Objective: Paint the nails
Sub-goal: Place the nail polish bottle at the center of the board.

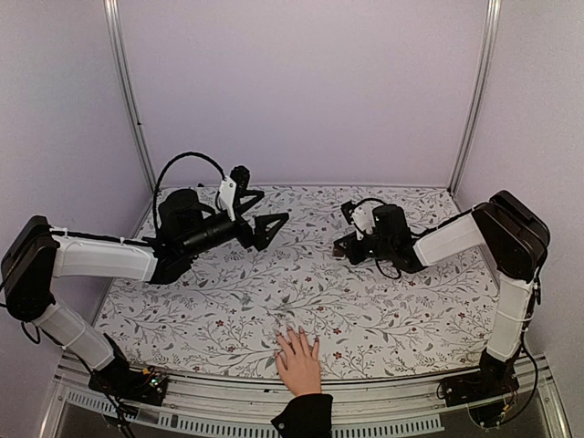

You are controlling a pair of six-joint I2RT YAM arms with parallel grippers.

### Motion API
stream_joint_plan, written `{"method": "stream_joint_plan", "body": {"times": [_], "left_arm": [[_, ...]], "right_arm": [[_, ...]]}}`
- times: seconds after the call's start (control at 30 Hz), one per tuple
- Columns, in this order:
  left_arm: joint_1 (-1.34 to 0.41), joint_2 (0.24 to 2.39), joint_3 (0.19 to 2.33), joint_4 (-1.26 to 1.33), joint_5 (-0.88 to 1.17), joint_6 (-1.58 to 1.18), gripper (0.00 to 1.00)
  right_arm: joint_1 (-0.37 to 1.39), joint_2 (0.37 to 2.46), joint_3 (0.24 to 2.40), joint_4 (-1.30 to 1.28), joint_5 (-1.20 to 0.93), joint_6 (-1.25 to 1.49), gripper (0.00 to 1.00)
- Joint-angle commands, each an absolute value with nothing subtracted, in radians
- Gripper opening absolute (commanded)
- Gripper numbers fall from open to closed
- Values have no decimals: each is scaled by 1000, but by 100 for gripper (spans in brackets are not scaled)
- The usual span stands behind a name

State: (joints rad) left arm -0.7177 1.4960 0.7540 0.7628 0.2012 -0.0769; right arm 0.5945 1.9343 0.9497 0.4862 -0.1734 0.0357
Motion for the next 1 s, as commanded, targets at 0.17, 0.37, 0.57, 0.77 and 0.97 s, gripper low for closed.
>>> {"method": "stream_joint_plan", "body": {"times": [0.17, 0.37, 0.57, 0.77, 0.97], "left_arm": [[-701, 1488, 756, 765, 198, -82, 100], [-700, 1488, 756, 762, 196, -75, 100], [-698, 1486, 753, 762, 198, -75, 100], [-698, 1485, 749, 762, 196, -79, 100], [-695, 1483, 749, 762, 194, -81, 100]], "right_arm": [[593, 1957, 900, 615, -132, 32, 8], [594, 1960, 889, 625, -133, 23, 10], [594, 1974, 886, 629, -136, 20, 13], [594, 1981, 882, 631, -139, 14, 15], [594, 1972, 876, 630, -146, 15, 33]]}}
